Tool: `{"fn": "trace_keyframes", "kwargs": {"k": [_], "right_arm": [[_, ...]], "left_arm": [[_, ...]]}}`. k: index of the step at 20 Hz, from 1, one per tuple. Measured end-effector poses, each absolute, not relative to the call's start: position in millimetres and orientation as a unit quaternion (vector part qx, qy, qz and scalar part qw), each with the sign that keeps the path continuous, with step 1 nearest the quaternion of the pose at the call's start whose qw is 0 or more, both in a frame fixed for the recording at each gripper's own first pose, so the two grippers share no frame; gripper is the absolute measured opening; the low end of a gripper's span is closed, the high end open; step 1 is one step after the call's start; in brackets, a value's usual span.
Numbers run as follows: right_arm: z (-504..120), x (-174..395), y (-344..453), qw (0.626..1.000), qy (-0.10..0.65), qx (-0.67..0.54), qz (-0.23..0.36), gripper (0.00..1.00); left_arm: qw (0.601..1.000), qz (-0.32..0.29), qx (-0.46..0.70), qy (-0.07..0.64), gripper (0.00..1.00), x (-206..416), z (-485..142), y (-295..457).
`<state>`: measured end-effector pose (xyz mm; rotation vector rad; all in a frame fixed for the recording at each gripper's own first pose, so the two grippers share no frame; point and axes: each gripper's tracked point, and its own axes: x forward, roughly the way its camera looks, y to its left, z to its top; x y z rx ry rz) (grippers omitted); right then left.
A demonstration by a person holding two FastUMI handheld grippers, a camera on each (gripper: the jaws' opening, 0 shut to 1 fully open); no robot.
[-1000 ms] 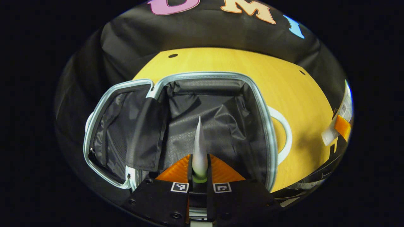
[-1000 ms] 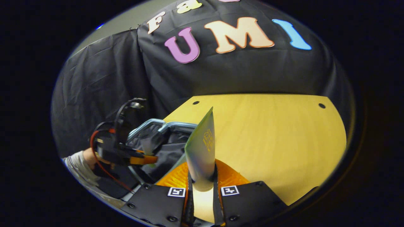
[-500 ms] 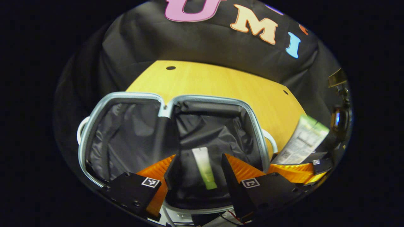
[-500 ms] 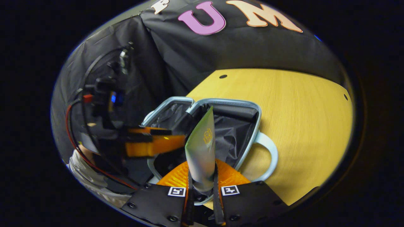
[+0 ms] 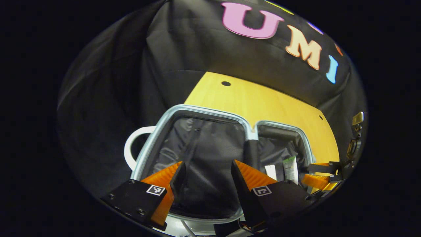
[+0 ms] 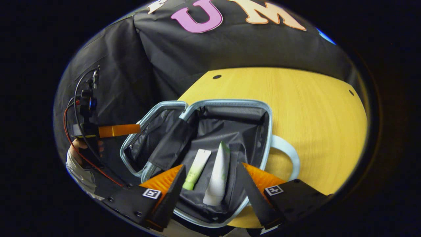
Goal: First open the suitcase, pack the skin care products into it, and then close the suitcase.
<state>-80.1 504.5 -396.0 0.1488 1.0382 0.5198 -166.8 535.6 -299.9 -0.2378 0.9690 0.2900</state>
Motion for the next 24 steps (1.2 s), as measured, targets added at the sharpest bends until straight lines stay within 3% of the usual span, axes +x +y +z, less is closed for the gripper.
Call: {"fn": "trace_keyframes", "kwargs": {"k": [9, 10, 11, 13, 14, 15, 19, 24], "right_arm": [[-369, -54, 495, 0.871, 0.447, 0.073, 0.19, 0.98], [-369, -54, 495, 0.873, 0.446, 0.073, 0.186, 0.93], [-370, -53, 494, 0.873, 0.446, 0.071, 0.183, 0.98], [-369, -52, 493, 0.875, 0.444, 0.069, 0.179, 0.93], [-368, -52, 493, 0.876, 0.443, 0.068, 0.178, 0.98], [-366, -50, 491, 0.878, 0.441, 0.067, 0.177, 0.98], [-354, -40, 483, 0.889, 0.419, 0.067, 0.17, 0.98], [-346, -37, 468, 0.897, 0.401, 0.063, 0.176, 0.98]], "left_arm": [[0.847, 0.237, -0.116, 0.462, 0.81, -184, -326, 688], [0.84, 0.244, -0.119, 0.47, 0.84, -187, -335, 698], [0.834, 0.247, -0.118, 0.479, 0.81, -192, -346, 706], [0.826, 0.241, -0.131, 0.493, 0.78, -196, -364, 709], [0.822, 0.237, -0.14, 0.499, 0.76, -199, -368, 711], [0.817, 0.237, -0.149, 0.504, 0.69, -206, -369, 716], [0.812, 0.232, -0.174, 0.506, 0.13, -209, -365, 722], [0.846, 0.224, -0.12, 0.468, 0.0, -189, -311, 695]]}}
